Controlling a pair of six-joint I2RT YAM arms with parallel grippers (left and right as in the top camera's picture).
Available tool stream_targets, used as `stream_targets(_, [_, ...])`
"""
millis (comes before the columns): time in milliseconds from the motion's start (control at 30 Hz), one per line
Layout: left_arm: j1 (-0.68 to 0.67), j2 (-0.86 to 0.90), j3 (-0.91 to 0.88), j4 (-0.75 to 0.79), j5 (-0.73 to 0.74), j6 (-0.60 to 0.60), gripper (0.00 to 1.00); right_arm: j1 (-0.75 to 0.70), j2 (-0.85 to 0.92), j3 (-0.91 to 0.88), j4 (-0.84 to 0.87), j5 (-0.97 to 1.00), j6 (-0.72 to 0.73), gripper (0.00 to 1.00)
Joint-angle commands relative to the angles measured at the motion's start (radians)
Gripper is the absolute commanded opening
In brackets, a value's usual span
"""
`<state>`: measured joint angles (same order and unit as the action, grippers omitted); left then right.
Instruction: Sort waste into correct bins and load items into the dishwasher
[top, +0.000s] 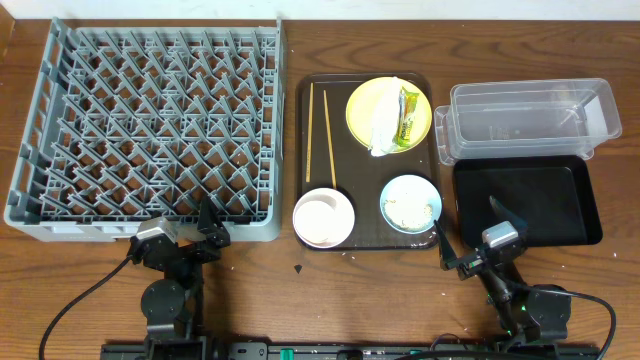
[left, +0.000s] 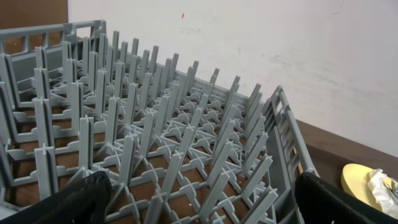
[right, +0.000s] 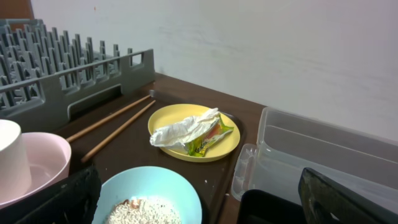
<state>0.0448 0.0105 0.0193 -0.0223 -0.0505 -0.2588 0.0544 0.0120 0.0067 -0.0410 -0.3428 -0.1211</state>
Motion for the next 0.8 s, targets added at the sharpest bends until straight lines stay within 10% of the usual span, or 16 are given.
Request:
stream_targets(0, [0.0, 0.0, -0.015, -0.045, -0.01, 0.002, 0.95, -0.012, -0.001, -0.001, -0.005, 0.002, -0.008, 0.99])
stream_targets(767, [0.0, 0.0, -0.015, -0.045, -0.01, 0.002, 0.95, -0.012, -0.001, -0.001, -0.004, -0.002, -0.008, 0.99])
